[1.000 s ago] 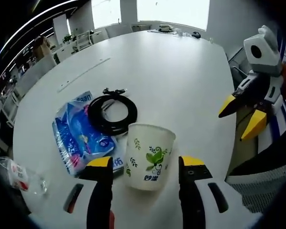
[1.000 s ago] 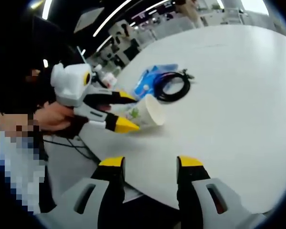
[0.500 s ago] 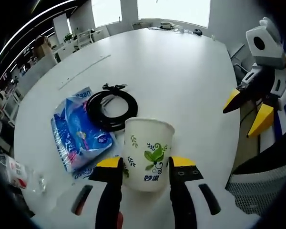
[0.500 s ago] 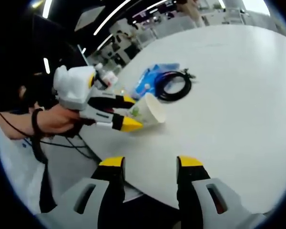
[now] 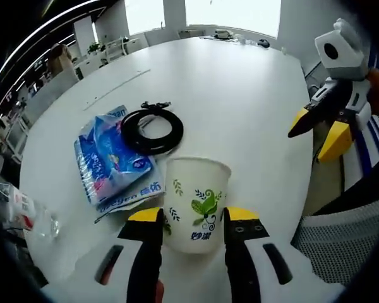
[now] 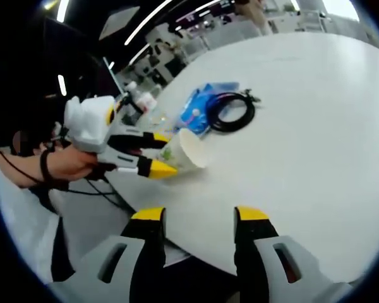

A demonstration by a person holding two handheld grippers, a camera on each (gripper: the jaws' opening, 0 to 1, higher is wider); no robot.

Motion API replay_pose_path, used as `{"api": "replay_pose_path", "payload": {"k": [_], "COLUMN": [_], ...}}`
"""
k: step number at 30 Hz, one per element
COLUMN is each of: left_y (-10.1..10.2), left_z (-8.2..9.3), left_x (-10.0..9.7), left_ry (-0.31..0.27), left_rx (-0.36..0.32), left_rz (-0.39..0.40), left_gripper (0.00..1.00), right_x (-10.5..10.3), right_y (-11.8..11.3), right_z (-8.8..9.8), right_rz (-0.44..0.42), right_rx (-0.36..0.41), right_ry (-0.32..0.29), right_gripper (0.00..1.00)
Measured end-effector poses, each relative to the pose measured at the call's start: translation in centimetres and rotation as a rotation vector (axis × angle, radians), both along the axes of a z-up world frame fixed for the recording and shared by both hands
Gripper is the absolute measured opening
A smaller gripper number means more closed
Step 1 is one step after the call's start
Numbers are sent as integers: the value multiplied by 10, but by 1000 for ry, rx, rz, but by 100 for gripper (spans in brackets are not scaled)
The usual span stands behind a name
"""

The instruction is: Arrange the tabletop items into an orderly group along one side of the table until the central work area is clear of visible clutter.

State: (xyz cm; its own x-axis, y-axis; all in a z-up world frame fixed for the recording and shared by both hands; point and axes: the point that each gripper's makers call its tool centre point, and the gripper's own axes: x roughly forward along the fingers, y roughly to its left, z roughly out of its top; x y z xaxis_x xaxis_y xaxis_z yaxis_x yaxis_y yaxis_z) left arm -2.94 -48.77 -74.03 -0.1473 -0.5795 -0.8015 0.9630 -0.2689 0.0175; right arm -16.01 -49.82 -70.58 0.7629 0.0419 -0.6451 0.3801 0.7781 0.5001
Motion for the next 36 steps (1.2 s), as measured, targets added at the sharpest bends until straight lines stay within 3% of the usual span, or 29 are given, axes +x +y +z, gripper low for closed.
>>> {"api": "replay_pose_path", "payload": {"k": [14, 36], "left_y": [32, 56], "left_z": [0, -1], "left_x": [17, 41], "left_ry": [-16, -29], "left_rx": [12, 28], "left_rz": [54, 151], "left_gripper": [37, 37], "right_x": [20, 38], "right_y": [11, 18], "right_z": [-1, 0], "right_rz": [64, 144], "right_rx": [4, -4], "right_ry": [-3, 1], "right_gripper": [41, 41]}}
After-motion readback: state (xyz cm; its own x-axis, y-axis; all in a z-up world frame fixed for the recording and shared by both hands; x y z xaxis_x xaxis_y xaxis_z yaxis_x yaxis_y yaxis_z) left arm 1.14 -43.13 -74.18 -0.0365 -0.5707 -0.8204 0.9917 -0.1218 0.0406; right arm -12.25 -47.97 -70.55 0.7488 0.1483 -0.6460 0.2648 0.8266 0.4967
